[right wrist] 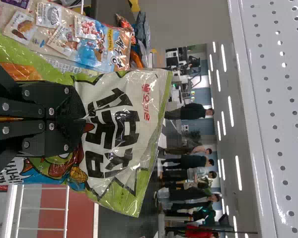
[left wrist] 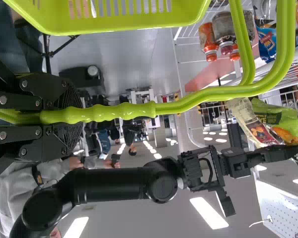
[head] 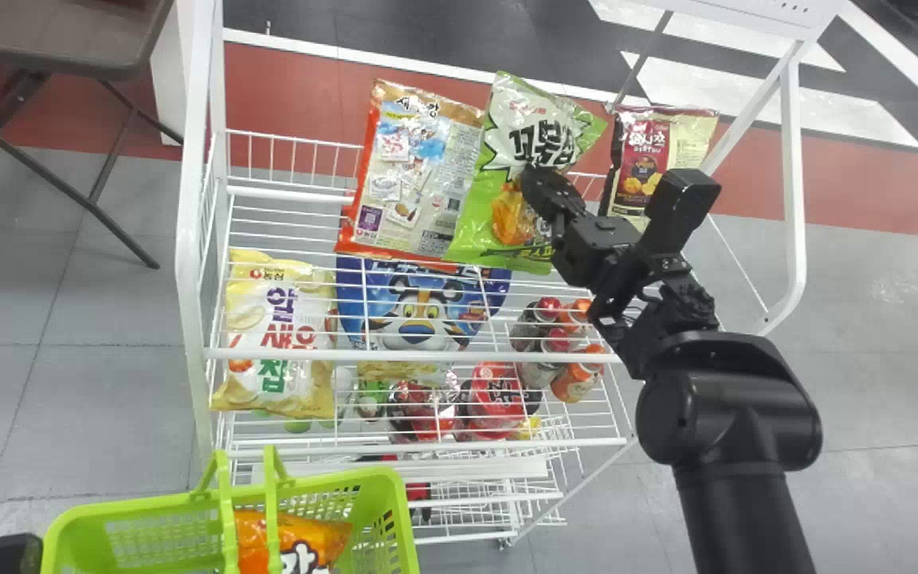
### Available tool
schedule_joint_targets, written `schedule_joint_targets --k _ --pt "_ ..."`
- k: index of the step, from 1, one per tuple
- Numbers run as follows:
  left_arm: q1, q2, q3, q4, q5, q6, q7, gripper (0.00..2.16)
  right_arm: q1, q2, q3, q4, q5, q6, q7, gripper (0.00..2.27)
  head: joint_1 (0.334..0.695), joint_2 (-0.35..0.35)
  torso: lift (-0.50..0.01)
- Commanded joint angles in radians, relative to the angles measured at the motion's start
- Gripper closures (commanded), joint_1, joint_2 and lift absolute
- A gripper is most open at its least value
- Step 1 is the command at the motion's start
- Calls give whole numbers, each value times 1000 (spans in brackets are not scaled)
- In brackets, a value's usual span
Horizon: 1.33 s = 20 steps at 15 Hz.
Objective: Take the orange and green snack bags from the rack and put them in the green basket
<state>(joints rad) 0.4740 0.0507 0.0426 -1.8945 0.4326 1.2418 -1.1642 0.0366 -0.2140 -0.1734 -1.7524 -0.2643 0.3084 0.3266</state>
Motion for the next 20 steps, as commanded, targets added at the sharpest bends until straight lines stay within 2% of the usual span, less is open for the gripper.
schedule_joint_targets --k 1,3,7,13,17,20 --pt "1 1 -1 0 0 0 0 2148 57 -1 -28 -104 -26 65 2 2013 695 -350 0" --pt "1 0 -1 0 0 0 0 2148 118 -1 -57 -220 -67 170 8 2013 695 -350 0" --pt "0 0 -4 -2 0 -3 3 2148 207 4 -123 -412 -182 532 23 2013 695 -350 0" --pt "0 0 -9 -2 0 -6 5 2148 290 15 -195 -561 -303 937 61 2013 695 -350 0" --pt "-2 0 -9 -2 0 -6 5 2148 299 13 -189 -572 -334 1228 94 2013 695 -350 0" --pt "-2 1 -10 -2 0 -6 5 2148 318 4 -117 -572 -316 1264 107 2013 695 -350 0"
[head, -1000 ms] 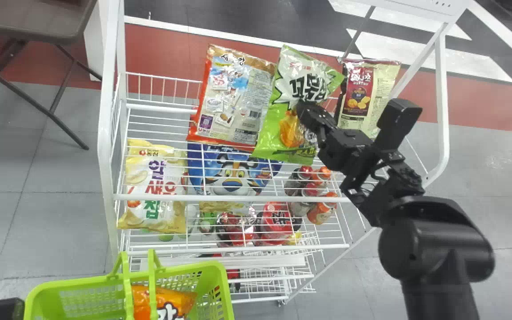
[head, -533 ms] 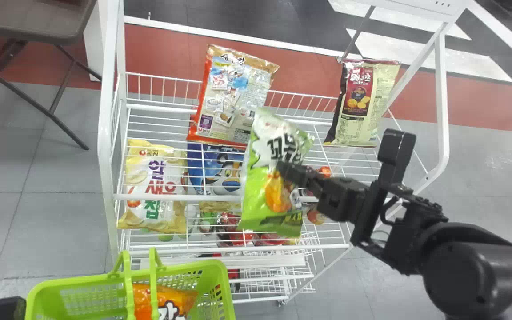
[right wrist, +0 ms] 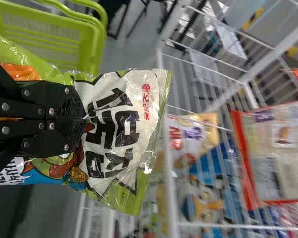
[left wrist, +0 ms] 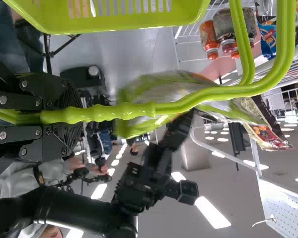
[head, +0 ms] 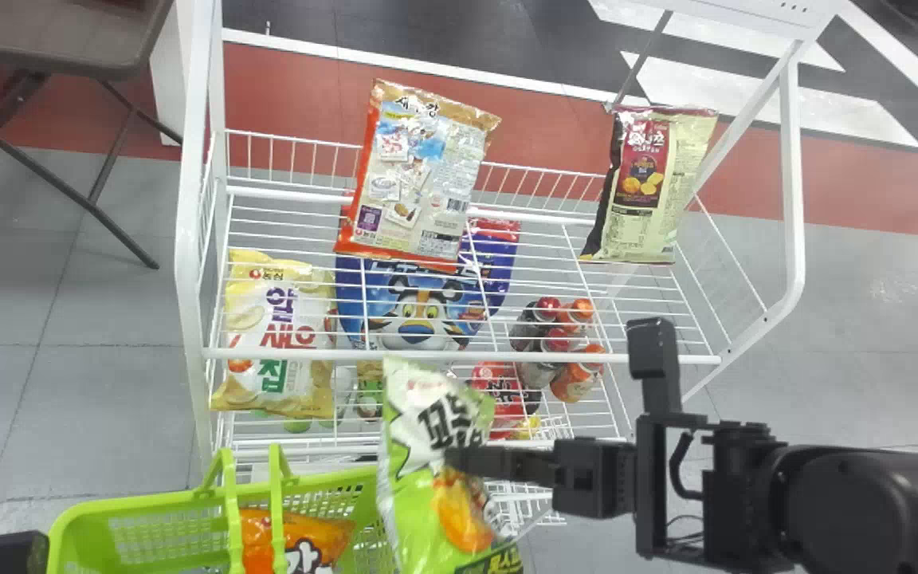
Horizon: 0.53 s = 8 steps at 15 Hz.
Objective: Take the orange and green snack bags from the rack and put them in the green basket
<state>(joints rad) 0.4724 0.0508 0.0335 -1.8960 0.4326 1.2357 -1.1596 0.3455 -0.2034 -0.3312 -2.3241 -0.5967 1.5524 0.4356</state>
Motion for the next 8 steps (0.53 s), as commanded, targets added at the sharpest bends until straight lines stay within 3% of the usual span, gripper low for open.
schedule_joint_targets --k 1,8 --pt "0 1 -3 0 0 0 1 2148 9 -8 75 2 46 20 -1 2013 695 -350 0" --pt "-1 1 -3 2 0 -6 -5 2148 -30 -24 259 209 97 -16 37 2013 695 -350 0"
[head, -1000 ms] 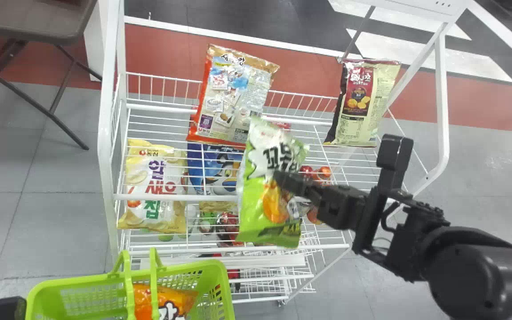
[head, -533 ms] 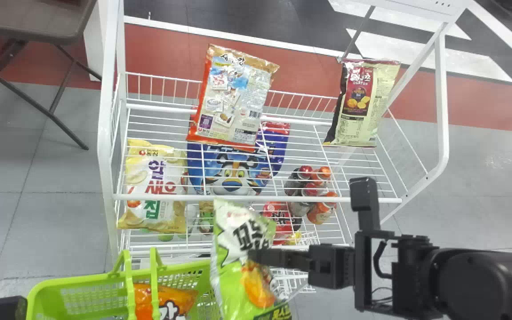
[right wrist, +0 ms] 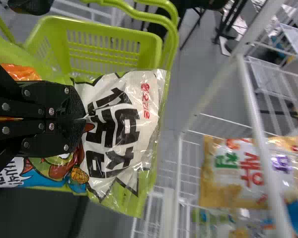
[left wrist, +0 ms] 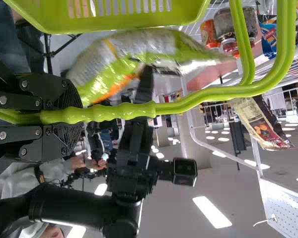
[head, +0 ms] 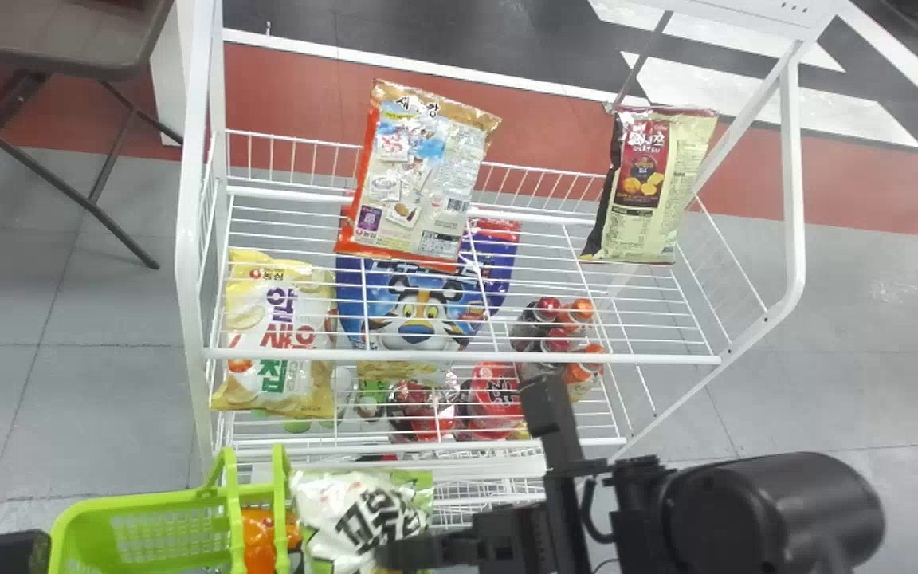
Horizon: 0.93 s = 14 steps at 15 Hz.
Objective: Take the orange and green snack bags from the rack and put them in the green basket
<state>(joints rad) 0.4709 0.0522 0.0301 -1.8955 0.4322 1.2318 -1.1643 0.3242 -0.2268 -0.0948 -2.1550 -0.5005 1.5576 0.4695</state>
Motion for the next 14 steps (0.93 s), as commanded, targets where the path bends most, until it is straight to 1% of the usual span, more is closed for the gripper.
schedule_joint_targets --k 1,3,4,5,7,10,12,14 --pt "0 0 -1 3 -1 -2 0 2148 -8 1 36 52 -1 -40 12 2013 695 -342 0" --pt "-1 -2 -1 1 -1 -2 0 2148 -13 4 72 69 0 -52 12 2013 695 -321 0" --pt "-1 -2 -1 1 -1 -2 0 2148 -13 6 98 90 5 -107 14 2013 695 -294 0" --pt "0 -2 -1 3 -1 -2 0 2148 -14 7 119 121 8 -178 14 2013 695 -280 0" --pt "-1 0 -1 3 -1 1 0 2148 -22 7 159 207 27 -392 20 2013 695 -244 0" --pt "0 0 1 3 -1 -2 -5 2148 -73 26 198 342 73 -469 20 2013 695 -180 0" --pt "0 0 1 4 -1 -2 -5 2148 -80 27 216 377 89 -475 20 2013 695 -172 0" --pt "-1 0 -1 6 -1 -5 -5 2148 -90 29 234 388 122 -402 17 2013 695 -167 0"
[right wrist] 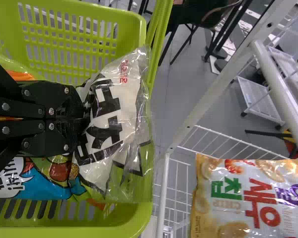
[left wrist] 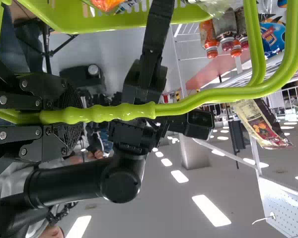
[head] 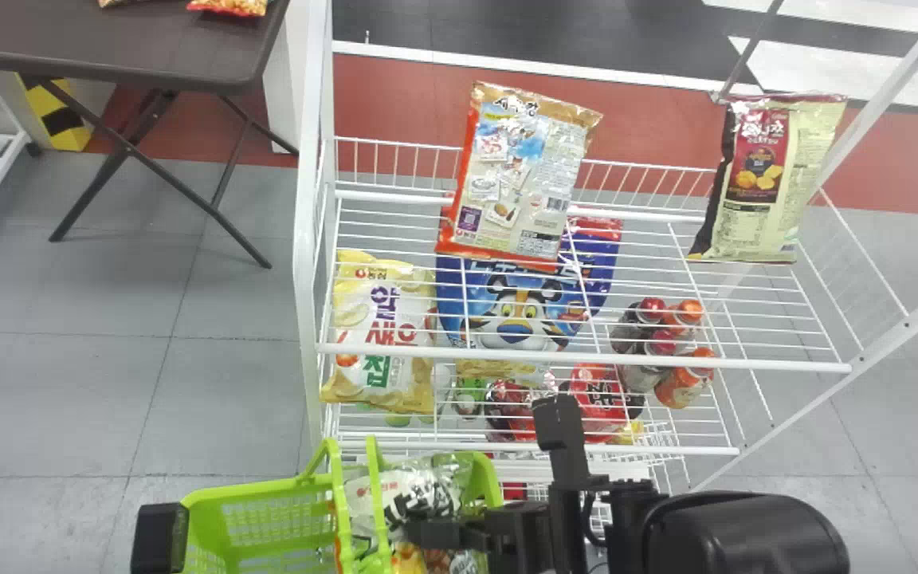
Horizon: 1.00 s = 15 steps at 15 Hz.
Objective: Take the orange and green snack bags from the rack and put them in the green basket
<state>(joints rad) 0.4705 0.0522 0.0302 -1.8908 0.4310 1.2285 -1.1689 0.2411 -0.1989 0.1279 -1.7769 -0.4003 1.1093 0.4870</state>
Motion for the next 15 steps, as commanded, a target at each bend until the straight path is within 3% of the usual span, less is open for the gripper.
schedule_joint_targets --k 1,2,3,4,5,10,15 --pt "-1 0 0 1 0 -2 0 2148 -11 6 16 16 37 80 -4 2000 695 -168 0" --pt "-1 0 -1 1 0 -2 0 2148 -14 7 16 16 41 108 -5 1818 695 -171 0" --pt "-1 0 -1 1 0 -2 2 2148 -14 6 15 4 43 120 -5 1220 695 -175 0" --pt "-1 0 0 1 0 -2 2 2148 0 6 7 -36 49 145 -13 228 695 -182 0" --pt "-1 0 0 1 0 -2 3 2148 21 6 -5 -95 60 163 -31 -2 695 -192 0" --pt "-1 0 -1 -2 0 -2 5 2148 106 1 -83 -349 94 185 -84 70 695 -247 0" --pt "-1 -2 -1 1 0 -8 5 2148 202 3 -117 -521 95 -165 -180 87 695 -276 0"
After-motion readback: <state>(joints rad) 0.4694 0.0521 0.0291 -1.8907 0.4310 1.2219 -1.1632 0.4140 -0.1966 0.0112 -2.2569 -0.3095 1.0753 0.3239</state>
